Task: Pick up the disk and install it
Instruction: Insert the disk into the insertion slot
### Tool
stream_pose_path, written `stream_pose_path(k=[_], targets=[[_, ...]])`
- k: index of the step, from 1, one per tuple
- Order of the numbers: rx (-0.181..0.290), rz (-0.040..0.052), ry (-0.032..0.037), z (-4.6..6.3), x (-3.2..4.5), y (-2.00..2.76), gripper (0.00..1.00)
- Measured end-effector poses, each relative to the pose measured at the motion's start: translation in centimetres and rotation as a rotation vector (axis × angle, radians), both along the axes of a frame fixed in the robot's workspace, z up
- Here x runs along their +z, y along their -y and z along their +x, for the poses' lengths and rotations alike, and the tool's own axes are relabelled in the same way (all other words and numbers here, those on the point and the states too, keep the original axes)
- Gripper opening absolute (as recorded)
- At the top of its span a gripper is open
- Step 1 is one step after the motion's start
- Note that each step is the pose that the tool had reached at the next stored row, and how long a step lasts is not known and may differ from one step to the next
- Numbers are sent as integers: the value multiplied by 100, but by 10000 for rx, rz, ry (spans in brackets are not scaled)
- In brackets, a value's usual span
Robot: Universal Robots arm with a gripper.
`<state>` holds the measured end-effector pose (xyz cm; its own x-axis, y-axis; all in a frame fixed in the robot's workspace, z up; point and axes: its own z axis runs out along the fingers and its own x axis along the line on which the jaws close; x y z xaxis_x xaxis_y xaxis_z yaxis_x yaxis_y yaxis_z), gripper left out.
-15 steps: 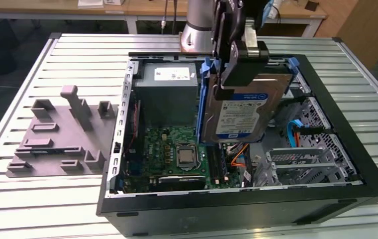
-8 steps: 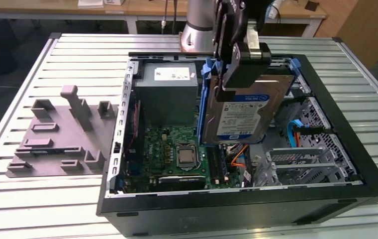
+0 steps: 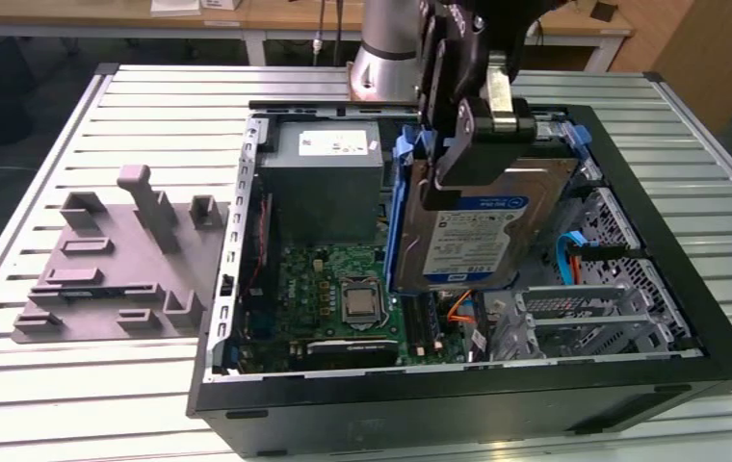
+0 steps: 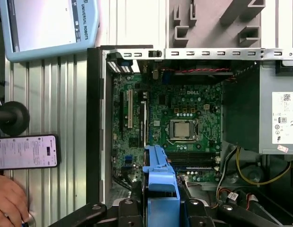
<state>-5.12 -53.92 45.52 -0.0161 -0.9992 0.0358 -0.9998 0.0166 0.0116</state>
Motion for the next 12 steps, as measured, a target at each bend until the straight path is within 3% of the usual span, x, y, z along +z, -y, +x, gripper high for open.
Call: stream_pose_path(k=[8, 12], targets=[[1, 0, 0, 250, -9, 5, 36], [0, -7, -1, 278, -10, 39, 36]])
